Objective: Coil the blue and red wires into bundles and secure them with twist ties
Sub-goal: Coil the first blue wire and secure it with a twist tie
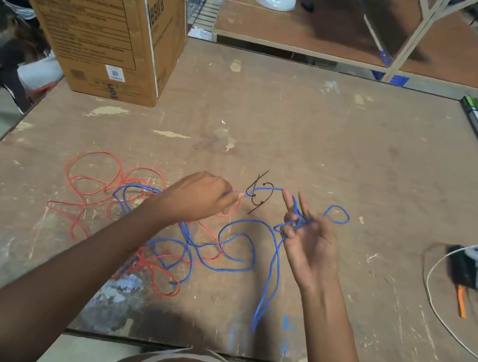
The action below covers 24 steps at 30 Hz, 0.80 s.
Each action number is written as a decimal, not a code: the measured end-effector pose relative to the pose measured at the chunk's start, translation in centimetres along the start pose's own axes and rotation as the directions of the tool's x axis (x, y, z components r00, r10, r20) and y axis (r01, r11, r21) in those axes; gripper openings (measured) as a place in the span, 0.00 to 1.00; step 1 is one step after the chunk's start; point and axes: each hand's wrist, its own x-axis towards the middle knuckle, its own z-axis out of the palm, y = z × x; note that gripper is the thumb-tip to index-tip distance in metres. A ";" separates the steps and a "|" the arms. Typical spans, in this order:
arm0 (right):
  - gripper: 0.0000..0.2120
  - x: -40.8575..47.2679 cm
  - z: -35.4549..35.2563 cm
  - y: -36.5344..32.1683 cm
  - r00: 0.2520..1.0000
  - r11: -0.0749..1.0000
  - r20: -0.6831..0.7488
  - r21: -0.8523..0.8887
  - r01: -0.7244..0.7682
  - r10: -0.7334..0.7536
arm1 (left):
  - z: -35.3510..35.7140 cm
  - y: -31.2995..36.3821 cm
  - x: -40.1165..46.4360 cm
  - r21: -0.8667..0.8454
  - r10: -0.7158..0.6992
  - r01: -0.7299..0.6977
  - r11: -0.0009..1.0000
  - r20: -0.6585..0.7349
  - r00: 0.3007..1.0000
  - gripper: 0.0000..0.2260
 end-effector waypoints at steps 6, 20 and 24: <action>0.09 3.2 0.3 0.8 0.930 0.800 -0.047 -0.526 0.288 -0.365 | -0.5 1.7 -3.4 -0.450 0.179 -0.106 0.887 0.124 0.976 0.21; 0.12 -0.2 2.5 7.4 0.987 0.719 0.134 -0.677 0.159 -0.092 | -1.1 7.1 -2.4 -0.925 -0.013 -0.240 0.294 -0.255 0.967 0.13; 0.10 -1.8 4.1 6.9 0.986 0.773 0.168 -0.625 0.107 -0.001 | -0.1 6.4 -0.2 -0.843 -0.195 -0.319 0.432 -0.433 0.880 0.18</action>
